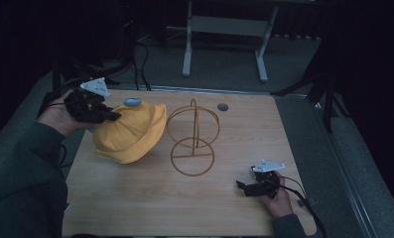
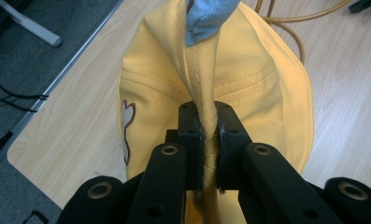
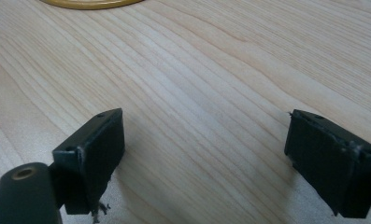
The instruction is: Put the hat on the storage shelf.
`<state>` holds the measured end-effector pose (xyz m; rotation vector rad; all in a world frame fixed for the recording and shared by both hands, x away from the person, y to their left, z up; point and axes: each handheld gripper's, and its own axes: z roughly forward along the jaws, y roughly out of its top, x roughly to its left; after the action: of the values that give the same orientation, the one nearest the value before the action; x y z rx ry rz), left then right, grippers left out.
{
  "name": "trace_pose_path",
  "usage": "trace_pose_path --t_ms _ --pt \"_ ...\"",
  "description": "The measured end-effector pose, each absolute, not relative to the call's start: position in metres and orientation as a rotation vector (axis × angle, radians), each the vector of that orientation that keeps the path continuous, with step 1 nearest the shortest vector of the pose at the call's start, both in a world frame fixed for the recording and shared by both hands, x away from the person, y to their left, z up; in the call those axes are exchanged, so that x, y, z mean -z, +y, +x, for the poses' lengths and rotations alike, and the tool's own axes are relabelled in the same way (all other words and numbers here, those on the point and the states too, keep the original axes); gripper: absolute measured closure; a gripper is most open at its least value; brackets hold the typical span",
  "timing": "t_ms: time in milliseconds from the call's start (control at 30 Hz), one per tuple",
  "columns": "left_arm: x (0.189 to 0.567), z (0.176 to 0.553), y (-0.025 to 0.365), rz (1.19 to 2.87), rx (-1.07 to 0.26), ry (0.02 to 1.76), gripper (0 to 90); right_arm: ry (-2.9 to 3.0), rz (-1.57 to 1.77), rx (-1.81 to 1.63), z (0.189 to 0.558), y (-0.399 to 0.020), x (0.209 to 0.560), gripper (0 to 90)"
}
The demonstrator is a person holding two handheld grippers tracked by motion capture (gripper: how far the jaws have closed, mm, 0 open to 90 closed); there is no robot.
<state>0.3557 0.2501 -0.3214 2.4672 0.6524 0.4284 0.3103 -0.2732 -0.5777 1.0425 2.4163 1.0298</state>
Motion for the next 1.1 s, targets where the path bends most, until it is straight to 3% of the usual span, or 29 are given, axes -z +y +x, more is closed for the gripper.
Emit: trace_pose_path --t_ms 1100 --pt "0.306 0.35 0.252 2.375 -0.397 0.575 83.4 2.417 1.042 -1.03 0.31 -0.273 0.578 11.9"
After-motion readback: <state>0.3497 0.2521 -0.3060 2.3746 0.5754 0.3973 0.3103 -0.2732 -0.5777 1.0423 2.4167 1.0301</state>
